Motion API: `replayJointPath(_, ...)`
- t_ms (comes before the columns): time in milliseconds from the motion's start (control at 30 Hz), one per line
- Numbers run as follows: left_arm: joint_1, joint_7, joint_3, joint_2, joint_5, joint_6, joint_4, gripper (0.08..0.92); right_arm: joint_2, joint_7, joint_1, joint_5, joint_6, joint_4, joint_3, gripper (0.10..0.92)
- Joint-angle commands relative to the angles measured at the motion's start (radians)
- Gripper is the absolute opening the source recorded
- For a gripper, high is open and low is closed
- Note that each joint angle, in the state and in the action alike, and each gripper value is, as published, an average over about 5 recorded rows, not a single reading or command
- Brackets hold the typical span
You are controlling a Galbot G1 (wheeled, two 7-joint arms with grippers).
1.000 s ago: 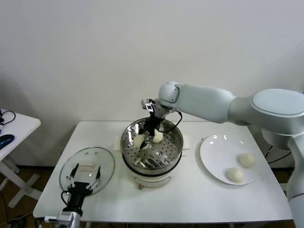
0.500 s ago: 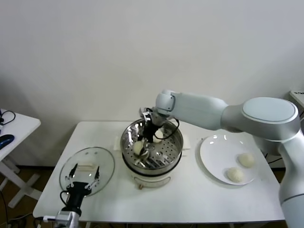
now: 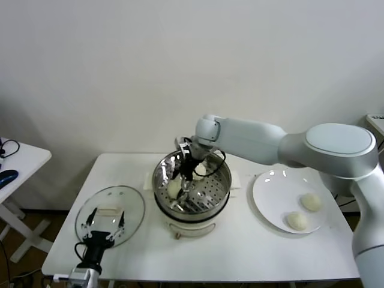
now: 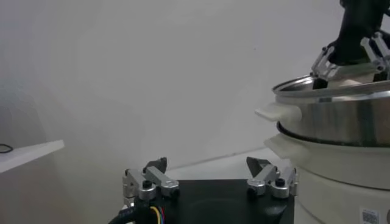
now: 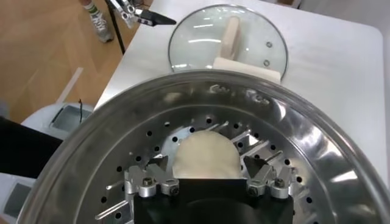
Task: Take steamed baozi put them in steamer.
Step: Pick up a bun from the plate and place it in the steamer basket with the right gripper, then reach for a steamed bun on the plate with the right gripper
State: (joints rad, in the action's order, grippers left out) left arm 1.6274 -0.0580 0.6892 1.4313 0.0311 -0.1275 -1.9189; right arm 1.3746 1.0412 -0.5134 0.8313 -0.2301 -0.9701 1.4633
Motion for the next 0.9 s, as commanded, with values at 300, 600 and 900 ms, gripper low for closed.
replayJointPath(300, -0.004, 0.007, -0.006, -0.01, 0.0, 0.001, 0.005, 0.823, -0.391, 0.091, -0.298, -0.085, 0.022, -0.33, 0.024, 0.823)
replayJointPath(600, -0.003, 0.005, -0.021, -0.017, -0.012, -0.022, 0.005, 0.823, -0.77, 0.17, -0.397, -0.309, 0.123, -0.488, 0.101, 0.823)
replayJointPath(900, 0.026, -0.017, -0.023, -0.015, -0.02, -0.06, -0.008, 0.823, -1.005, 0.178, -0.014, -0.626, 0.191, -0.482, -0.155, 0.823)
